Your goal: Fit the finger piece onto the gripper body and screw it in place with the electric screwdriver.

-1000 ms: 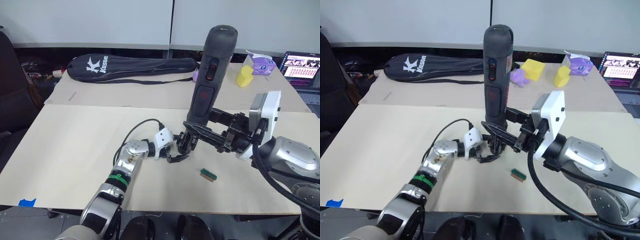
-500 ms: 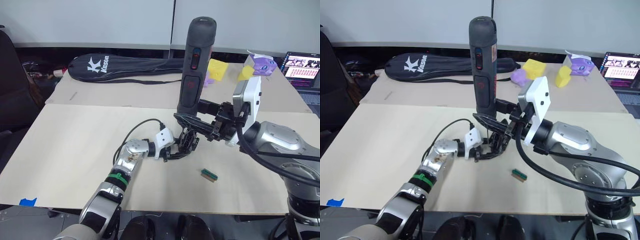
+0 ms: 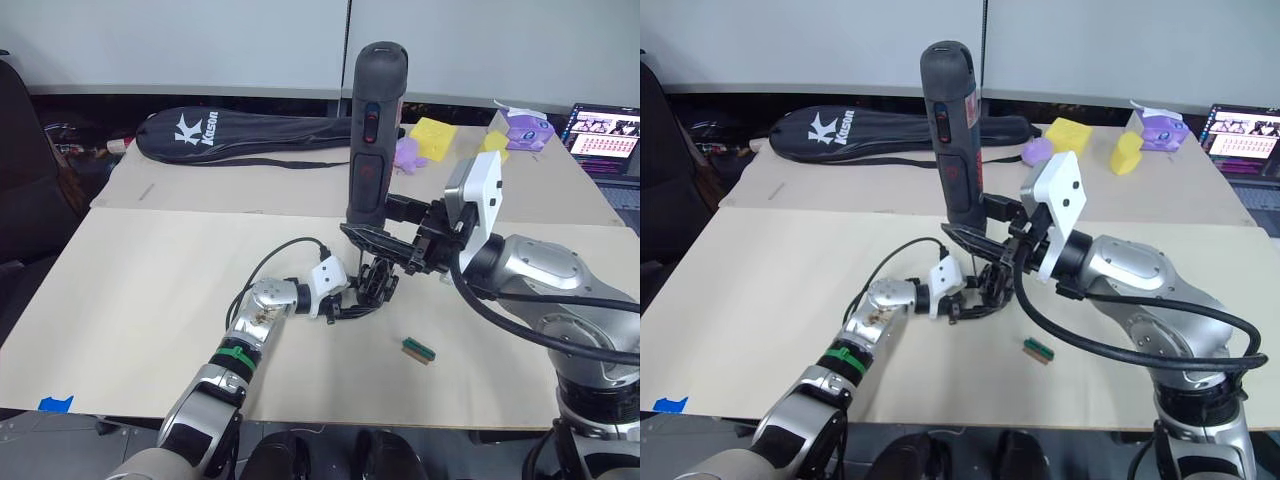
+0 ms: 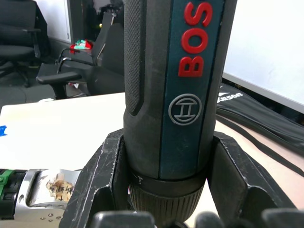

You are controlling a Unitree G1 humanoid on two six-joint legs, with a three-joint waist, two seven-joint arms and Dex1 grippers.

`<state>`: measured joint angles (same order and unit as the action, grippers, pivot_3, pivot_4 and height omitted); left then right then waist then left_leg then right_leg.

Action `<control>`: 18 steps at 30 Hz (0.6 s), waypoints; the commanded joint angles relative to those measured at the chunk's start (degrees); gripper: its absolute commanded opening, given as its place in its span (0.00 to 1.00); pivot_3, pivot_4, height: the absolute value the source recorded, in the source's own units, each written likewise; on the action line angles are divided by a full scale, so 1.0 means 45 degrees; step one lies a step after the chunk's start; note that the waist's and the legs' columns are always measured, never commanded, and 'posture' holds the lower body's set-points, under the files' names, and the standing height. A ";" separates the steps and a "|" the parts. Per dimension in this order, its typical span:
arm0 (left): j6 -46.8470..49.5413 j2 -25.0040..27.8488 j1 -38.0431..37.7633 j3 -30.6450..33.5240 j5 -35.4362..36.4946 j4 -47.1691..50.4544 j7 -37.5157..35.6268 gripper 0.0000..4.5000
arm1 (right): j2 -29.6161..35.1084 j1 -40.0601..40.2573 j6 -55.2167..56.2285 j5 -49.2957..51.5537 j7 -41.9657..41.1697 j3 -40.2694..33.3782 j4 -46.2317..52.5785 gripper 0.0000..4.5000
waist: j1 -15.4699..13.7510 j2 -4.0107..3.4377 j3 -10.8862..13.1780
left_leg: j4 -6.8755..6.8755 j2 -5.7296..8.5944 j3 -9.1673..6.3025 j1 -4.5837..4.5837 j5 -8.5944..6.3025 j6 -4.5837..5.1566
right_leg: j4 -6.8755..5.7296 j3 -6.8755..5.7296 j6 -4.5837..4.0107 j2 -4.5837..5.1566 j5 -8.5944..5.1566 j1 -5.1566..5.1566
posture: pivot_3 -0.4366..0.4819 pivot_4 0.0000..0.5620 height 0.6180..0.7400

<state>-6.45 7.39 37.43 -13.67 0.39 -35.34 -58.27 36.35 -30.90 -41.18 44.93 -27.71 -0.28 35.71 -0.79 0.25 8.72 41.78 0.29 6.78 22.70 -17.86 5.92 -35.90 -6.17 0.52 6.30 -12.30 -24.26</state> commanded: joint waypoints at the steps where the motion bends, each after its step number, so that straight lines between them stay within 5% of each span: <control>1: -0.0030 -0.0057 -0.0074 -0.0184 0.0089 0.0169 -0.0055 0.51 | -0.0024 -0.0315 0.0593 -0.0428 -0.0289 -0.0162 0.0363 0.43 | 0.0003 0.0000 0.0000 | 0.0000 0.0000 0.0001 0.0000 0.0000 0.0000 | 0.0002 -0.0001 0.0000 0.0000 0.0000 0.0000 | 0.48 0.27 1.00; 18: -0.0048 -0.0049 -0.0054 -0.0192 0.0129 0.0231 -0.0154 0.51 | -0.0295 0.0642 0.1105 -0.1555 -0.1148 -0.0250 0.0338 0.43 | 0.0020 -0.0001 0.0000 | -0.0001 0.0000 0.0001 0.0001 0.0003 -0.0006 | 0.0002 -0.0001 0.0001 -0.0011 -0.0001 -0.0001 | 0.48 0.27 1.00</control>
<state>-6.43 7.44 37.38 -13.72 0.40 -35.13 -58.44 35.23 -27.81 -38.71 38.08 -32.48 0.46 35.60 -0.70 0.25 8.72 41.78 0.29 6.78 22.71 -17.85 5.90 -35.89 -6.17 0.52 6.26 -12.30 -24.26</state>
